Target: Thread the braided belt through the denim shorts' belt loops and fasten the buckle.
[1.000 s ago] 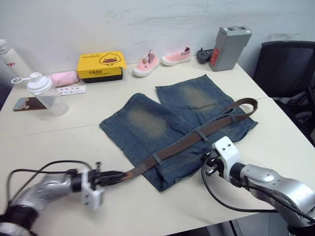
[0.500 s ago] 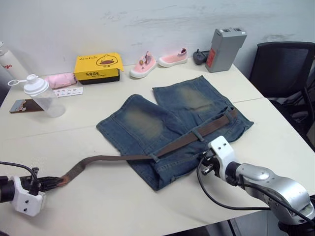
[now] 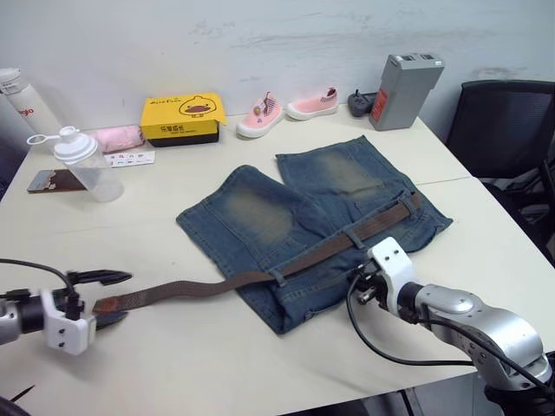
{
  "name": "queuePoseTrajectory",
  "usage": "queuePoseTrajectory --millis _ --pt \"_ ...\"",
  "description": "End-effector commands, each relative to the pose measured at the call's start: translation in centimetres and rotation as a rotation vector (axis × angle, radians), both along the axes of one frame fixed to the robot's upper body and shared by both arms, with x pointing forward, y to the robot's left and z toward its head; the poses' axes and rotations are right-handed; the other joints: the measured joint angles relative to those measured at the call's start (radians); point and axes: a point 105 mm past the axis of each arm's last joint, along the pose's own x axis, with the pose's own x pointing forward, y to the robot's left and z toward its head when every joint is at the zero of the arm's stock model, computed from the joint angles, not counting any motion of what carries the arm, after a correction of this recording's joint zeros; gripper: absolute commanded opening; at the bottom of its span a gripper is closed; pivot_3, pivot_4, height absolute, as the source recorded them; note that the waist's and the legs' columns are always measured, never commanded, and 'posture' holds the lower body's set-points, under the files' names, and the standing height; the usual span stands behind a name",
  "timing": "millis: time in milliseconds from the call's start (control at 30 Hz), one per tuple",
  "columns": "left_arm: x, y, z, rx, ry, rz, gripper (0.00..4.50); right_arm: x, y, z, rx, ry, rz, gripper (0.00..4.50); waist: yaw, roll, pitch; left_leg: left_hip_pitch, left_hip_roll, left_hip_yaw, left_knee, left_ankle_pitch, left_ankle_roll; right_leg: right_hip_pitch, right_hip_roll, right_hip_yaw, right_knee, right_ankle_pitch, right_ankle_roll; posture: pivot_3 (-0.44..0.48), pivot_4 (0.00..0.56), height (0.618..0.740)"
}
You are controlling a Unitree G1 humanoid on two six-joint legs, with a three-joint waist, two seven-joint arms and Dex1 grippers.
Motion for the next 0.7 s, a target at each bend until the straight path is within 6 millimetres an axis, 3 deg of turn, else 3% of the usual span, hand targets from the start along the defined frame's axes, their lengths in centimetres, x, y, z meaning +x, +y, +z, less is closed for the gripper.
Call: queuePoseTrajectory --millis 33,167,200,333,433,533,600,700 --pt "-1.1 -3.9 1.5 -0.089 0.025 -0.178 4.5 0.2 -1.2 -0.7 -0.015 0.037 -0.046 2.5 -0.004 -0.002 0.001 0.0 0.0 0.0 0.0 0.0 0.0 0.0 -0.001 0.0 -0.001 0.001 0.0 0.0 0.15 0.739" --pt "-2.7 -9.7 2.6 -0.246 0.297 -0.149 4.5 -0.3 -1.3 1.0 0.031 0.019 -0.011 4.25 -0.024 0.003 0.003 -0.001 -0.001 0.0 0.0 -0.001 0.0 0.0 -0.006 -0.002 -0.004 0.005 -0.003 0.0 0.15 0.739" --pt "-2.9 -10.7 3.1 -0.29 0.373 -0.127 4.5 -0.6 -1.3 1.5 0.044 0.015 0.006 4.45 -0.024 0.005 0.005 -0.001 -0.002 0.0 0.002 -0.001 -0.001 0.001 -0.008 -0.003 -0.004 0.006 -0.004 0.0 0.15 0.739" --pt "-2.8 -13.8 4.5 -0.384 0.586 -0.102 4.5 -2.1 -2.1 4.2 0.107 -0.001 0.079 4.45 0.002 0.015 0.01 -0.006 -0.011 -0.004 0.005 -0.001 0.007 0.002 -0.013 -0.006 -0.015 0.006 -0.003 0.0 0.15 0.739" --pt "-3.2 -15.7 4.2 -0.353 0.735 -0.139 4.5 -3.5 -2.3 8.0 0.164 -0.061 0.216 4.45 0.013 0.018 0.014 -0.016 -0.016 -0.004 0.008 0.001 0.008 0.002 0.0 -0.014 -0.02 0.009 0.004 0.0 0.15 0.739" --pt "-2.7 -17.4 4.2 -0.359 0.815 -0.172 4.5 -3.4 -3.9 9.4 0.108 -0.079 0.241 4.45 0.02 0.015 0.018 -0.018 -0.015 0.002 0.011 0.001 0.008 0.002 0.003 -0.014 -0.02 0.01 0.004 0.0 0.15 0.739" --pt "-2.0 -19.3 4.3 -0.353 0.807 -0.236 4.5 -2.3 -6.4 9.5 -0.096 -0.115 0.253 4.45 0.027 0.016 0.019 -0.019 -0.015 0.002 0.013 0.001 0.008 0.002 0.004 -0.015 -0.02 0.009 0.004 0.0 0.15 0.739" --pt "-1.2 -21.5 4.1 -0.335 0.801 -0.296 4.5 -1.0 -10.4 7.6 -0.489 -0.11 0.312 4.45 0.026 0.012 0.019 -0.02 -0.016 0.003 0.018 0.002 0.008 0.002 0.003 -0.014 -0.022 0.01 0.006 0.0 0.15 0.739"
